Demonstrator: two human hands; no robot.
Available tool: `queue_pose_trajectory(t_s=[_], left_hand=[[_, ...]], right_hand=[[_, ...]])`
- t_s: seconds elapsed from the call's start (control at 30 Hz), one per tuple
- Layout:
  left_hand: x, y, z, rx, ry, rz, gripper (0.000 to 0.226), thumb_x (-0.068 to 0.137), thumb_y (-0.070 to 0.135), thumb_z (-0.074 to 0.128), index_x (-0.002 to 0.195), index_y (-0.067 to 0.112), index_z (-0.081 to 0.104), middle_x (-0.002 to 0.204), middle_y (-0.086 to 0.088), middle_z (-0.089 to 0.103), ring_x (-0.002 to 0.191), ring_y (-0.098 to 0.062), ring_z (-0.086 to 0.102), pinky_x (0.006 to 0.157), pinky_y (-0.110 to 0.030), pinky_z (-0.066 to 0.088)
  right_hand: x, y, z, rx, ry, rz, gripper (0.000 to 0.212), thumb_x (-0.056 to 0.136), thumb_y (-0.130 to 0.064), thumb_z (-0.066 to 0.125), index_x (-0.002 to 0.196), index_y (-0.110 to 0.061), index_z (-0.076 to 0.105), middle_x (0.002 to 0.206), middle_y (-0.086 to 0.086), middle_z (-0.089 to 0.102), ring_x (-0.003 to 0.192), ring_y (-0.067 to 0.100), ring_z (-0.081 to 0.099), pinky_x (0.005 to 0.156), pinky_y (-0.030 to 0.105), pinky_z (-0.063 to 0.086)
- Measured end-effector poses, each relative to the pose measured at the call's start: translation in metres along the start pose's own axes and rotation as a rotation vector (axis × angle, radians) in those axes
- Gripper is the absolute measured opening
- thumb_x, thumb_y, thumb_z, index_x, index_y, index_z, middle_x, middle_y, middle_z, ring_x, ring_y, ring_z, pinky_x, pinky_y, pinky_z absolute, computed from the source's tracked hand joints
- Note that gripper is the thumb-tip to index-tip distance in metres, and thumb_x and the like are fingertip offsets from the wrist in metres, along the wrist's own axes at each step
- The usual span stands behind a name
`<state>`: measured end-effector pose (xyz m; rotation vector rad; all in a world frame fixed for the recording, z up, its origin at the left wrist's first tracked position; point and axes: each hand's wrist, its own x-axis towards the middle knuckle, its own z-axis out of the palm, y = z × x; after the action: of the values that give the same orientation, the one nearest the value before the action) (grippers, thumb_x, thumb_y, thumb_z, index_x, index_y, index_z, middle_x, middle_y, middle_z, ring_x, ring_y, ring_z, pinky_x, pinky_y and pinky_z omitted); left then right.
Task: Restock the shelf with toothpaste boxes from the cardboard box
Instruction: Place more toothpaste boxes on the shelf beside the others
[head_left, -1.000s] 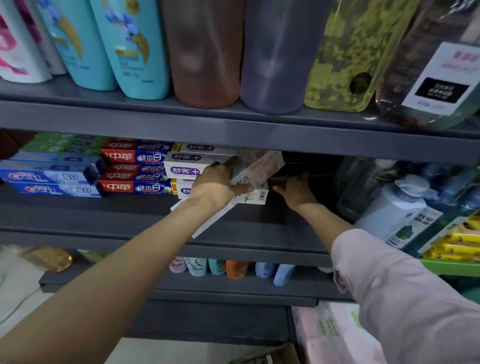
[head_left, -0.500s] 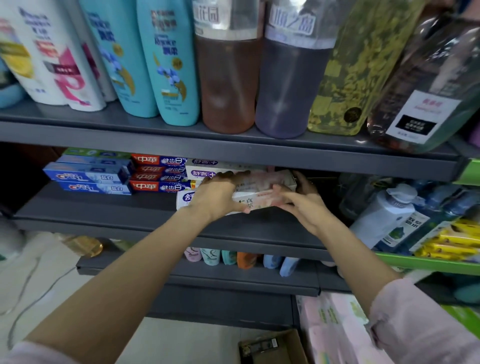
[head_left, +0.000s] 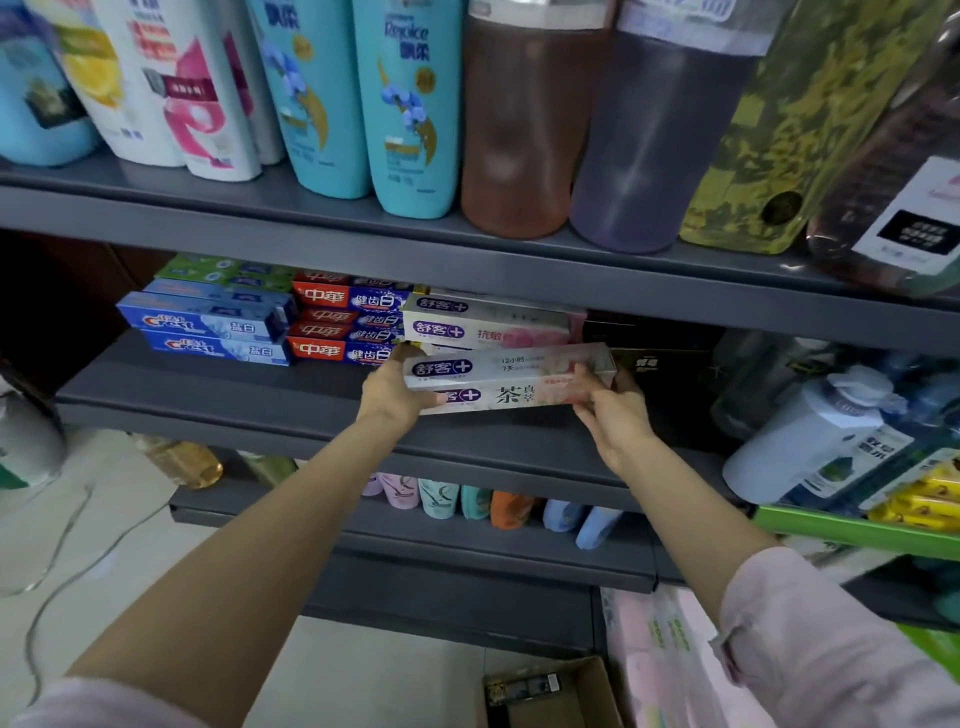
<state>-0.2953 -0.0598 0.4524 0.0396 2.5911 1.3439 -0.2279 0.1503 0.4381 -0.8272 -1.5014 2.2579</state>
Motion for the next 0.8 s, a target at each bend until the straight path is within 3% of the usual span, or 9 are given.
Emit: queue_pose_trajectory(t_s=[0.17, 0.37, 0.5, 0.67, 0.8], left_hand=[[0.015, -0.012, 0.003, -0.132, -0.03, -0.032, 0.053, 0.08, 0.013, 0.074, 0.125, 0.02, 0.046, 0.121, -0.007, 0.06, 0.113, -0.029, 0.056, 0.099, -0.04, 0.047], [0.036, -0.018, 0.014, -0.177, 0.022, -0.093, 0.06, 0.086, 0.013, 0.067, 0.137, 0.014, 0.035, 0.127, -0.015, 0.057, 0.117, -0.031, 0.054, 0.095, -0.033, 0.043], [0.044, -0.022, 0.022, -0.112, 0.054, -0.141, 0.041, 0.094, 0.017, 0.055, 0.132, 0.007, 0.045, 0.131, -0.016, 0.055, 0.119, -0.032, 0.052, 0.094, -0.032, 0.041], [0.058, -0.023, 0.023, -0.122, 0.045, -0.136, 0.046, 0.093, 0.018, 0.058, 0.137, 0.01, 0.045, 0.135, -0.013, 0.052, 0.123, -0.03, 0.051, 0.098, -0.031, 0.041], [0.057, -0.023, 0.024, -0.035, 0.044, -0.136, 0.047, 0.093, 0.018, 0.058, 0.137, 0.011, 0.043, 0.134, -0.014, 0.053, 0.122, -0.031, 0.051, 0.098, -0.033, 0.043]], right_hand=[[0.014, 0.017, 0.004, -0.063, 0.071, 0.057, 0.038, 0.096, -0.018, 0.052, 0.133, -0.01, 0.046, 0.131, 0.01, 0.056, 0.12, 0.024, 0.055, 0.094, 0.03, 0.046], [0.02, 0.038, 0.007, -0.417, 0.23, 0.061, 0.033, 0.097, -0.023, 0.049, 0.126, -0.007, 0.053, 0.113, 0.007, 0.058, 0.104, 0.025, 0.053, 0.084, 0.031, 0.042], [0.026, 0.042, 0.009, -0.458, 0.219, 0.031, 0.035, 0.097, -0.017, 0.048, 0.132, -0.011, 0.05, 0.126, 0.013, 0.059, 0.114, 0.029, 0.056, 0.096, 0.036, 0.045], [0.033, 0.039, 0.01, -0.491, 0.213, 0.005, 0.036, 0.098, -0.015, 0.046, 0.134, -0.011, 0.048, 0.129, 0.012, 0.057, 0.115, 0.028, 0.056, 0.092, 0.032, 0.046], [0.035, 0.038, 0.007, -0.596, 0.173, 0.005, 0.035, 0.097, -0.015, 0.049, 0.132, -0.012, 0.05, 0.127, 0.013, 0.058, 0.114, 0.028, 0.057, 0.097, 0.036, 0.047]])
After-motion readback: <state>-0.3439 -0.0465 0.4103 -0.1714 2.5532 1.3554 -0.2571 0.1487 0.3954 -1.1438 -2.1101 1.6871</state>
